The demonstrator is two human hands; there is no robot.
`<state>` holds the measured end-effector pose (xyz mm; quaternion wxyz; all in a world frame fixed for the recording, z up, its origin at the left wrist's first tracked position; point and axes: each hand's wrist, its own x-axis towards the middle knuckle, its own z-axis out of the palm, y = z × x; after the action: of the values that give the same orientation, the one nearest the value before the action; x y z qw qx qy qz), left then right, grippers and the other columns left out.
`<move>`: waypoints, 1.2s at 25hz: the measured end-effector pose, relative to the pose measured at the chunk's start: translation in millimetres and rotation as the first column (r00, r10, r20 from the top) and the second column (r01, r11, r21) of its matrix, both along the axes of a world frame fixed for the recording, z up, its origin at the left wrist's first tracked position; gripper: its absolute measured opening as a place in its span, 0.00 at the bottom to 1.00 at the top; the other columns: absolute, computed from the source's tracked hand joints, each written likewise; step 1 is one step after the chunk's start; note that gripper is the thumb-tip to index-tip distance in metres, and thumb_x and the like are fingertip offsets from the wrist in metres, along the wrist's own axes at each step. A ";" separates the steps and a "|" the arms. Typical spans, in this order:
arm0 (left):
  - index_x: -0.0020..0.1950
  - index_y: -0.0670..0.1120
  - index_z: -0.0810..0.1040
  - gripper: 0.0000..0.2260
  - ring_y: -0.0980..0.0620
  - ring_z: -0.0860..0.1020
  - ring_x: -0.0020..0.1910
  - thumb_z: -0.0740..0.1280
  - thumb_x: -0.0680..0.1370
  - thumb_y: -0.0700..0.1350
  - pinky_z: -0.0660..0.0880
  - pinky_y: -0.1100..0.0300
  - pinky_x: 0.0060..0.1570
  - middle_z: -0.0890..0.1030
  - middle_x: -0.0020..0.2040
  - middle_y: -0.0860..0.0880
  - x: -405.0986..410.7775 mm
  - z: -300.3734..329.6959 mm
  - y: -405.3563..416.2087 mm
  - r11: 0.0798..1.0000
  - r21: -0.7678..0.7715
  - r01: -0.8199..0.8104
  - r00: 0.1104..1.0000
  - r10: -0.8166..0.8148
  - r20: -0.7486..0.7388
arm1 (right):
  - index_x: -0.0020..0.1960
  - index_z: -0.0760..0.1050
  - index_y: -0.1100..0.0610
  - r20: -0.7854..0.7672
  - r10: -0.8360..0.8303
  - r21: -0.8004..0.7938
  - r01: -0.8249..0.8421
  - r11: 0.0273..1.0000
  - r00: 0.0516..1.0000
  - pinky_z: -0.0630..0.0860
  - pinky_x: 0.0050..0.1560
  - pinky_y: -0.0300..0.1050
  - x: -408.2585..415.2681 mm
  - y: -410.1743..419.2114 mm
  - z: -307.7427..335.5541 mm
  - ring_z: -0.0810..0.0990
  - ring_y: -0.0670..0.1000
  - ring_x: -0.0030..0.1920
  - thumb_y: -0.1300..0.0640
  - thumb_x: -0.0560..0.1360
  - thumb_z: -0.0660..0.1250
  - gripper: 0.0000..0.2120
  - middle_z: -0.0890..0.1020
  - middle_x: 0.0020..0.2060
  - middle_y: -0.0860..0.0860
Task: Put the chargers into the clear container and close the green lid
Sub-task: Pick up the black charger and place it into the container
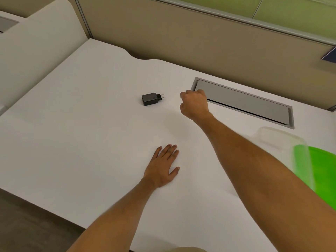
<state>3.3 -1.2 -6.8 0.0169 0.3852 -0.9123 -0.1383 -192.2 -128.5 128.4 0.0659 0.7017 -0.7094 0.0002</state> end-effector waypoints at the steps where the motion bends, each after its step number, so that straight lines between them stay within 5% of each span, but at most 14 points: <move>1: 0.78 0.49 0.51 0.29 0.54 0.45 0.78 0.47 0.79 0.60 0.44 0.50 0.77 0.50 0.80 0.52 0.0 -0.2 -0.3 1.000 0.006 -0.001 1.000 0.001 0.001 | 0.53 0.77 0.60 0.016 0.024 0.017 -0.024 1.000 1.000 0.68 0.57 0.51 8.5 -5.9 -3.6 0.79 0.58 0.43 0.61 0.72 0.62 0.11 0.81 0.44 0.55; 9: 0.77 0.49 0.55 0.29 0.52 0.48 0.78 0.50 0.79 0.60 0.49 0.48 0.76 0.54 0.79 0.51 -0.9 -5.8 -0.9 1.000 -0.001 -0.022 0.999 0.022 -0.036 | 0.66 0.71 0.56 0.092 0.121 0.189 -0.137 0.972 0.988 0.60 0.69 0.55 54.8 -45.7 -41.2 0.73 0.56 0.63 0.58 0.72 0.65 0.22 0.76 0.62 0.54; 20: 0.75 0.47 0.61 0.27 0.50 0.56 0.77 0.55 0.78 0.59 0.56 0.45 0.74 0.62 0.77 0.48 -1.0 -6.5 -1.1 1.000 -0.005 -0.021 0.997 0.021 -0.074 | 0.76 0.53 0.55 0.183 0.056 0.372 -0.122 0.920 0.981 0.55 0.72 0.61 76.0 -93.9 -64.7 0.57 0.55 0.74 0.60 0.73 0.61 0.34 0.59 0.75 0.49; 23: 0.75 0.47 0.60 0.28 0.51 0.54 0.77 0.54 0.79 0.59 0.54 0.46 0.75 0.61 0.77 0.49 -1.4 -7.5 -1.9 1.000 -0.006 -0.026 0.997 0.026 -0.067 | 0.77 0.52 0.55 0.197 0.029 0.402 -0.108 0.909 0.980 0.54 0.71 0.62 81.9 -100.7 -70.9 0.56 0.56 0.75 0.60 0.73 0.61 0.34 0.59 0.75 0.50; 30: 0.77 0.50 0.54 0.29 0.52 0.49 0.78 0.52 0.79 0.60 0.48 0.47 0.76 0.55 0.79 0.51 -2.2 -10.1 -2.3 0.999 0.033 -0.030 0.998 0.032 -0.054 | 0.65 0.68 0.59 0.134 -0.087 0.283 0.046 0.958 0.987 0.67 0.60 0.53 92.7 -88.1 -76.8 0.71 0.57 0.62 0.62 0.74 0.62 0.20 0.71 0.62 0.56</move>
<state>1.1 -3.5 -16.9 0.0375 0.3957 -0.9030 -0.1632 -99.5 -216.6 51.7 -0.0853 0.6777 -0.7286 -0.0511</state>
